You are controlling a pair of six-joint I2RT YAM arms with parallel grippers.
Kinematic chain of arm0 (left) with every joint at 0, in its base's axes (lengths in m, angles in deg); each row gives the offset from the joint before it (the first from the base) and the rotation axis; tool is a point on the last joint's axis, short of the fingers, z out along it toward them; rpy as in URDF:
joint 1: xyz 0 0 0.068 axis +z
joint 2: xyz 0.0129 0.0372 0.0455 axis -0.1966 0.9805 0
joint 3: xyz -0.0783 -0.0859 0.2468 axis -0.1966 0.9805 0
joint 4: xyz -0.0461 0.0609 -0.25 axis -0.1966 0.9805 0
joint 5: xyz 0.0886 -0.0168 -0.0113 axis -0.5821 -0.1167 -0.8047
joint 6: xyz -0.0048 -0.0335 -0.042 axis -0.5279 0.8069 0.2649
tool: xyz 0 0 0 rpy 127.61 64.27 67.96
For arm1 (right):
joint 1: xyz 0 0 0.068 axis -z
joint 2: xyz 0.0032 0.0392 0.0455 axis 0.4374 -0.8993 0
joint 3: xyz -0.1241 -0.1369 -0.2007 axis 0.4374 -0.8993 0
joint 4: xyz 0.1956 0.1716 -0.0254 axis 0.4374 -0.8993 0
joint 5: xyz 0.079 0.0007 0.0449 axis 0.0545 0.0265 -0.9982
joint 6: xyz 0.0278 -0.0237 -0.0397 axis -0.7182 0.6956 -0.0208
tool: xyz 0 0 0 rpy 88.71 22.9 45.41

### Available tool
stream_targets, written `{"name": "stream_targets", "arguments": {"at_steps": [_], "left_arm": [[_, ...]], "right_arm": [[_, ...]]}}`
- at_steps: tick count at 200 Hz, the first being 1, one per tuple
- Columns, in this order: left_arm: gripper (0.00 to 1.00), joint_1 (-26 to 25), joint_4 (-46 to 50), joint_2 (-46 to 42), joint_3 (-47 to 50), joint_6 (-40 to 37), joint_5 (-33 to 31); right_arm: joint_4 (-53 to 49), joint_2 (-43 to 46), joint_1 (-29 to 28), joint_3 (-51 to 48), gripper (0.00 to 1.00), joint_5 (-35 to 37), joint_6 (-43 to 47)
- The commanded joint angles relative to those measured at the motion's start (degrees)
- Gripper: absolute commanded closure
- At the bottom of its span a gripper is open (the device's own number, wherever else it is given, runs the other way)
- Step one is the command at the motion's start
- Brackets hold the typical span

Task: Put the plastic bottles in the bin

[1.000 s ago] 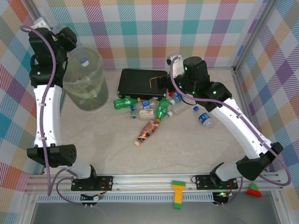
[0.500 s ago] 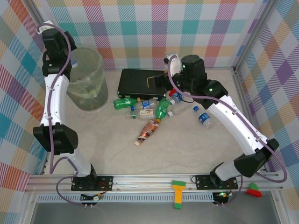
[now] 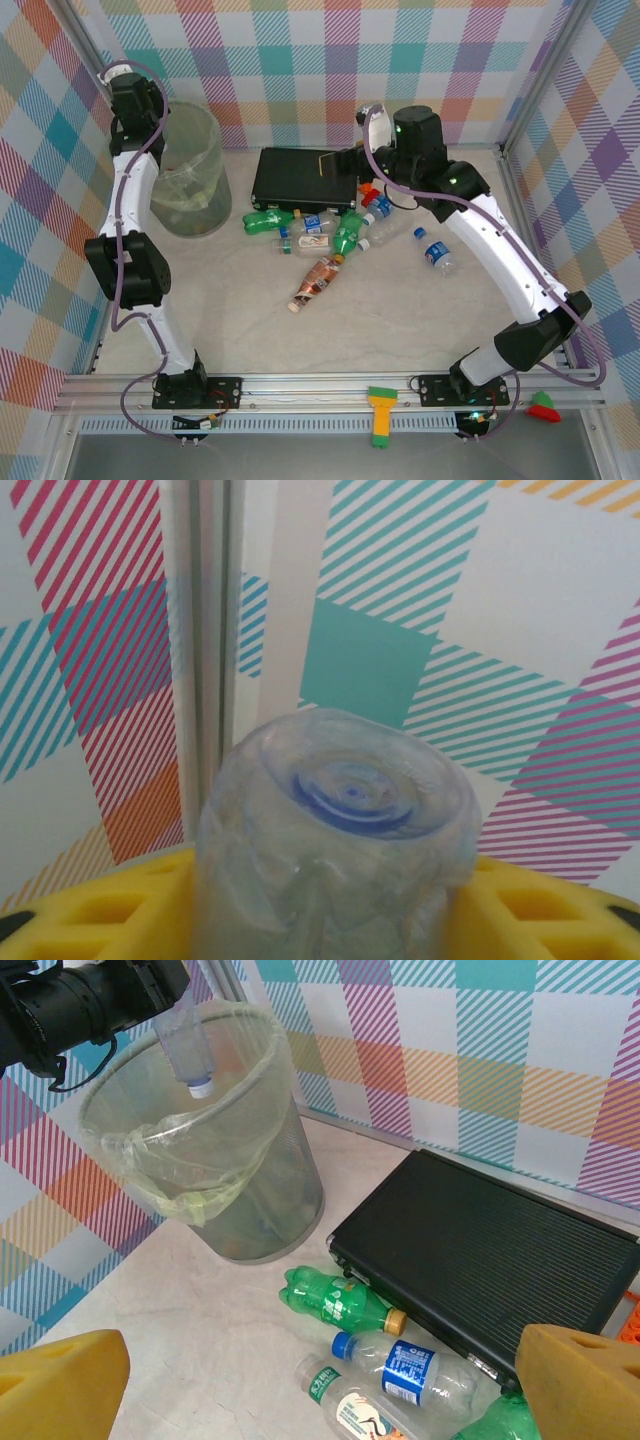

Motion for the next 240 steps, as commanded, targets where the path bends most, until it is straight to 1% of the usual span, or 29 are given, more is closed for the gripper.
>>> {"name": "stream_targets", "arguments": {"at_steps": [1,17,29,32,59,109,117,121,139,174,199,240], "left_arm": [[0.33,0.7,-2.1,-0.7,-0.1,0.3,0.4],[0.18,0.7,-0.9,-1.4,-0.2,1.0,1.5],[0.02,0.6,0.2,-2.2,0.0,1.5,1.9],[0.0,0.7,0.4,-2.5,0.1,1.7,1.7],[0.0,0.7,1.4,-5.1,1.3,3.2,2.6],[0.0,0.2,8.0,-9.1,1.2,6.9,5.9],[0.0,0.1,8.0,-9.9,1.8,8.0,7.1],[0.01,0.0,10.0,-10.4,2.2,8.4,7.8],[0.0,-0.7,11.8,-12.6,4.1,9.8,9.9],[0.01,-3.5,14.1,-17.6,9.2,13.1,11.5],[0.0,-6.3,14.9,-21.6,13.6,15.6,13.6],[0.0,-11.9,16.5,-26.6,19.8,18.3,16.9]], "right_arm": [[-0.9,-0.1,0.3,1.5,0.01,-1.1,-0.2],[-0.8,0.1,0.4,1.2,0.01,-1.2,-0.2],[-0.6,0.4,0.5,0.8,0.01,-1.3,-0.2],[-0.6,0.3,0.5,0.7,0.01,-1.3,-0.2],[0.3,1.0,0.7,-0.5,0.01,-1.8,-0.4],[0.4,1.0,1.4,-1.6,0.01,-2.6,-1.6],[0.4,0.9,1.7,-1.8,0.01,-2.4,-1.9],[0.4,0.8,1.8,-1.9,0.01,-2.2,-2.1],[-0.2,0.5,2.6,-2.2,0.01,-1.3,-3.6],[-2.3,-0.3,4.9,-3.3,0.01,0.6,-7.2],[-4.1,-1.2,7.3,-4.9,0.01,2.4,-11.5],[-8.2,-2.7,13.3,-9.7,0.01,4.0,-18.3]]}}
